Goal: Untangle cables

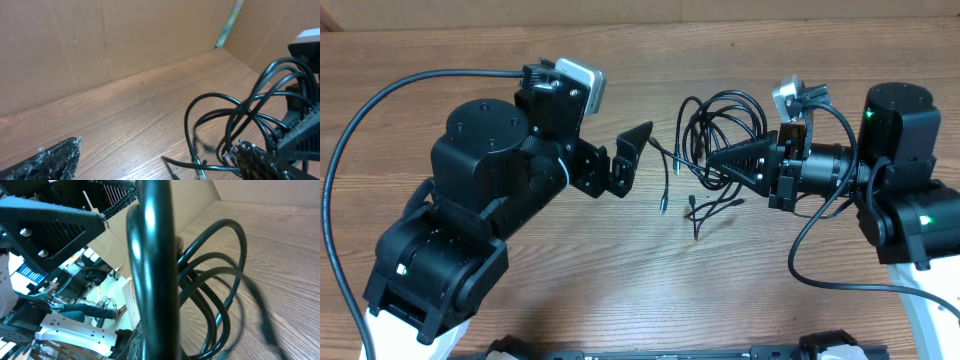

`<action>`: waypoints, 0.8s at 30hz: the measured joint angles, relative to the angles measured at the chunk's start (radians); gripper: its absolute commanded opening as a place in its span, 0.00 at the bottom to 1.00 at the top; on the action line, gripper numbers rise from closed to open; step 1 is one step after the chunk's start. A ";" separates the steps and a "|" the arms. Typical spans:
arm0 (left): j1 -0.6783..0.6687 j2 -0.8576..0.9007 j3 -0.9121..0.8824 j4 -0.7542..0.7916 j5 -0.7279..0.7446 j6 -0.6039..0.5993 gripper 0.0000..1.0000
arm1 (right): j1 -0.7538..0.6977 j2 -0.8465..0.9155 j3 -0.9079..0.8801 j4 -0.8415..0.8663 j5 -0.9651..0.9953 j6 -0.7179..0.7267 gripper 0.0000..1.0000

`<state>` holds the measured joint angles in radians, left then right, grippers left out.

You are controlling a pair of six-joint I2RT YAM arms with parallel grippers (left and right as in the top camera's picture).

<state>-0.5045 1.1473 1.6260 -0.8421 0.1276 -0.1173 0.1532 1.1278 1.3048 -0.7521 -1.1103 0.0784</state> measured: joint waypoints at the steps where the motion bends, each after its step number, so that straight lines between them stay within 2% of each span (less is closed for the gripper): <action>1: 0.000 0.000 0.000 0.000 0.007 0.000 1.00 | 0.000 0.000 0.000 0.000 0.000 0.000 0.04; 5: 0.000 0.000 0.000 -0.011 0.052 0.000 0.99 | 0.000 0.000 0.000 0.000 0.000 0.000 0.04; 9: 0.000 0.004 0.000 -0.036 0.089 0.003 0.91 | 0.000 0.000 0.000 0.002 -0.002 0.000 0.04; 14: 0.000 0.036 0.000 -0.053 0.172 0.017 0.87 | 0.000 0.000 0.000 0.015 -0.010 0.000 0.04; 17: 0.000 0.062 0.000 -0.054 0.233 0.023 0.80 | 0.000 0.000 0.000 0.017 -0.012 0.000 0.04; 24: 0.000 0.106 0.000 -0.066 0.292 0.024 0.74 | 0.000 0.000 0.000 0.018 -0.034 0.000 0.04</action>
<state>-0.5045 1.2537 1.6260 -0.9085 0.4194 -0.0933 0.1532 1.1278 1.3048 -0.7345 -1.1446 0.0788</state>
